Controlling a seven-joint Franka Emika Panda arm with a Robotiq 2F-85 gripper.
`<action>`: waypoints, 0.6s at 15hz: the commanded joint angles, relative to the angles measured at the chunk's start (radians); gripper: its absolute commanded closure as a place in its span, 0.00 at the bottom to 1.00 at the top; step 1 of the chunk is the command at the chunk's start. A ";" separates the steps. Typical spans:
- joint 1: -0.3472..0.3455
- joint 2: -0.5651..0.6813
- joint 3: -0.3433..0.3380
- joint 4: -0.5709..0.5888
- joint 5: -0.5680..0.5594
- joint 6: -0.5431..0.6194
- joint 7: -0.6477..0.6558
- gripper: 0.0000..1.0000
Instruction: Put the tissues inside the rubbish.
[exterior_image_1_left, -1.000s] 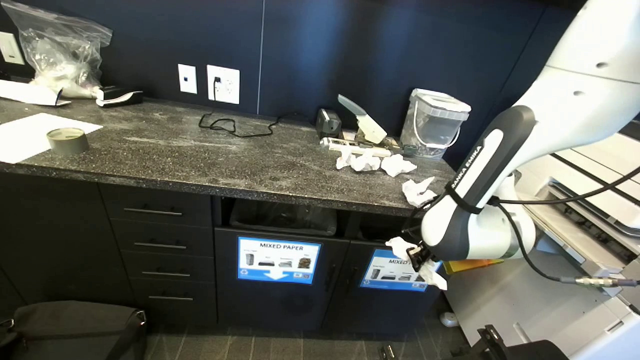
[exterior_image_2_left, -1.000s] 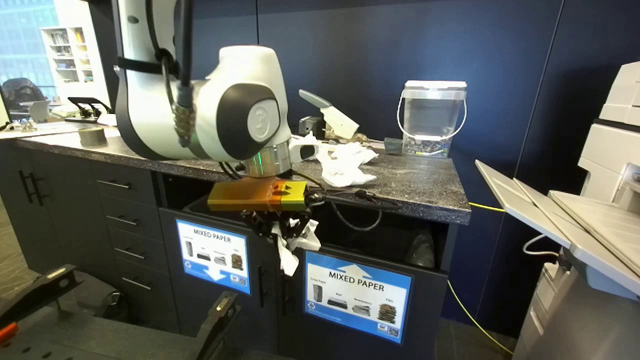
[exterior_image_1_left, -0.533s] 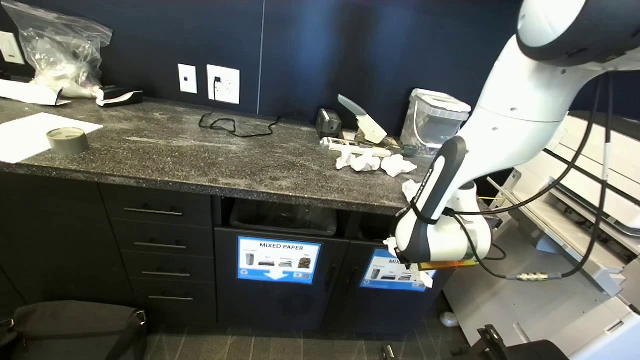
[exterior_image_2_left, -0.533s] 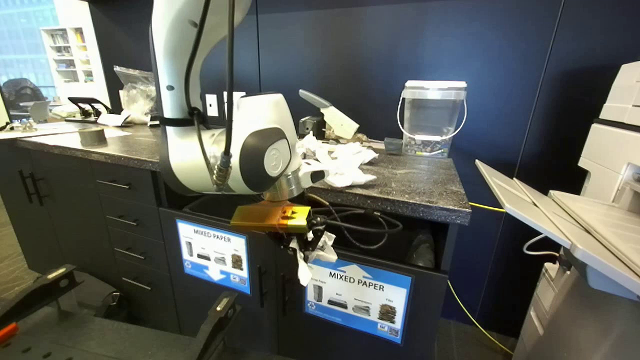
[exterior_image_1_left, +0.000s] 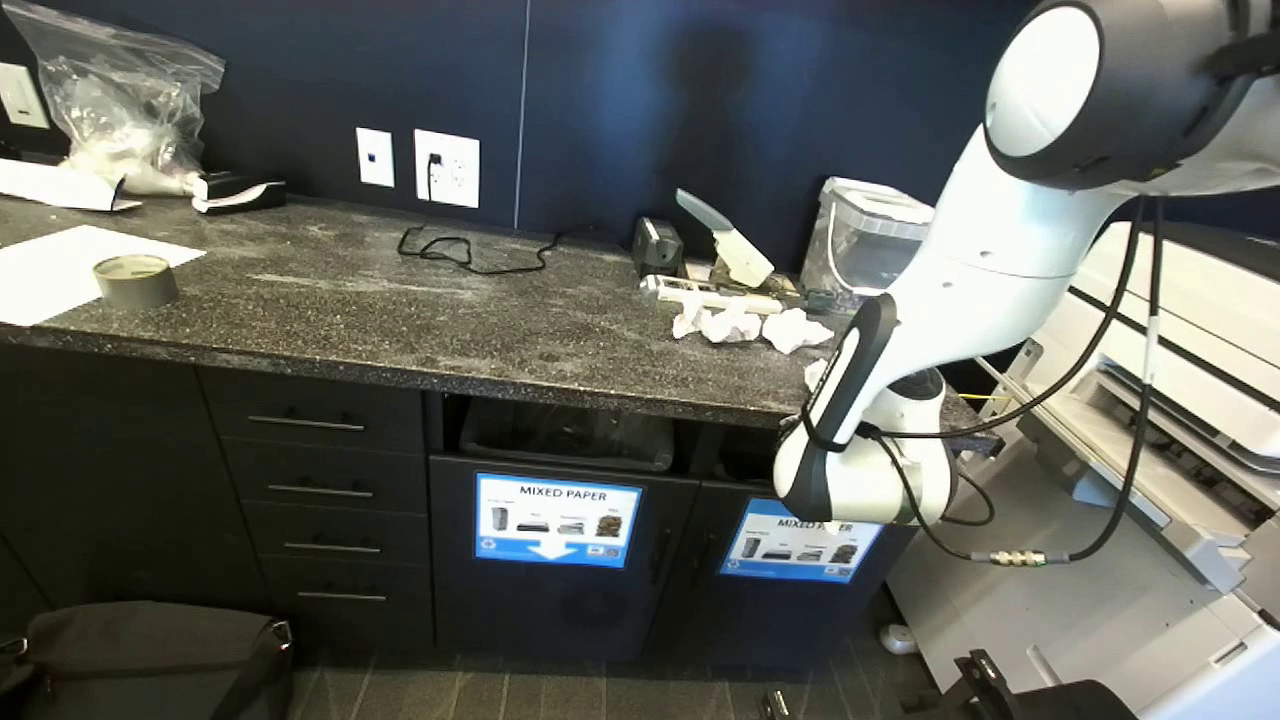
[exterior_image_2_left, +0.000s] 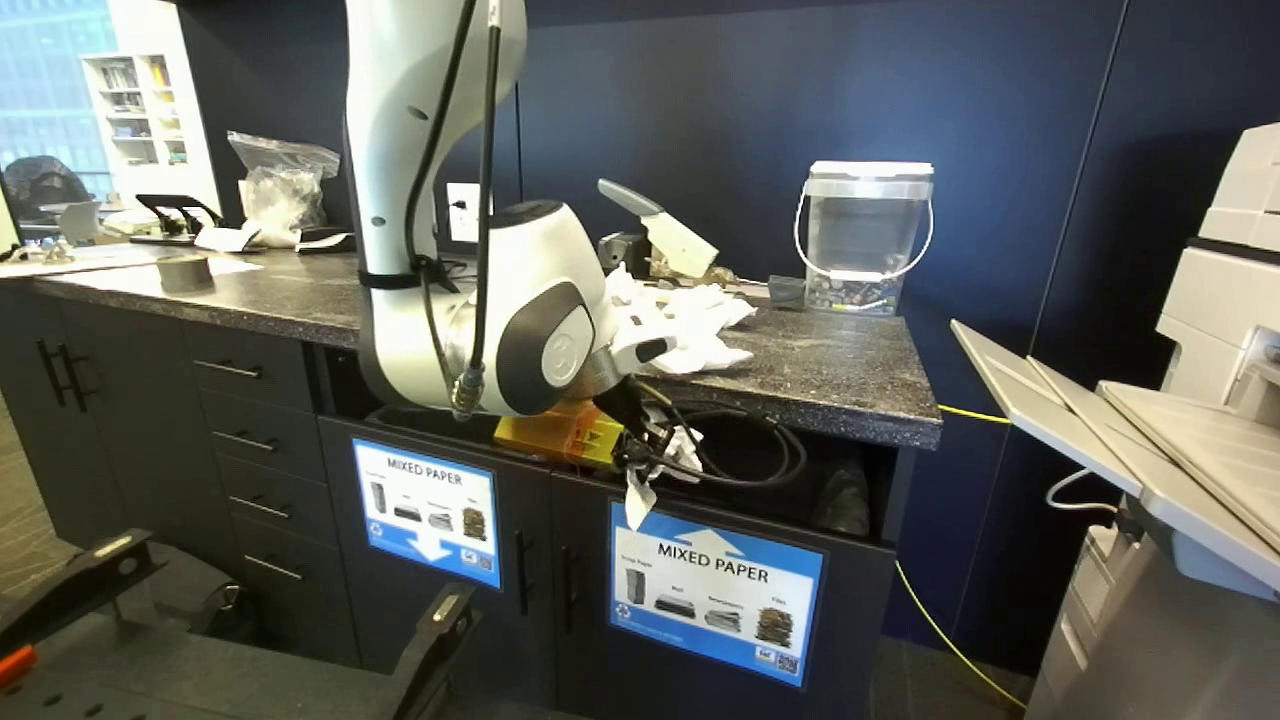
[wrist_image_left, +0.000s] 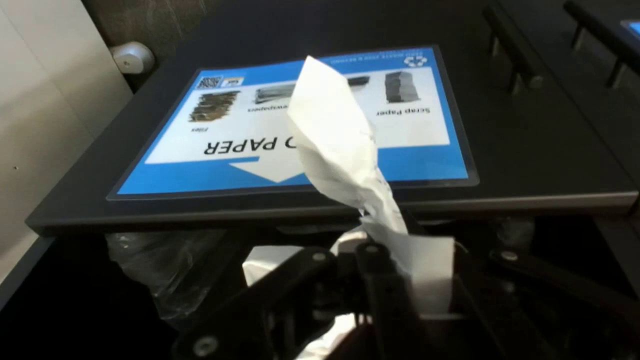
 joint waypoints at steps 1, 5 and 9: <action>-0.079 0.072 0.073 0.067 0.009 0.138 0.036 0.88; -0.139 0.149 0.113 0.127 0.018 0.237 0.073 0.88; -0.236 0.227 0.164 0.208 -0.038 0.347 0.114 0.87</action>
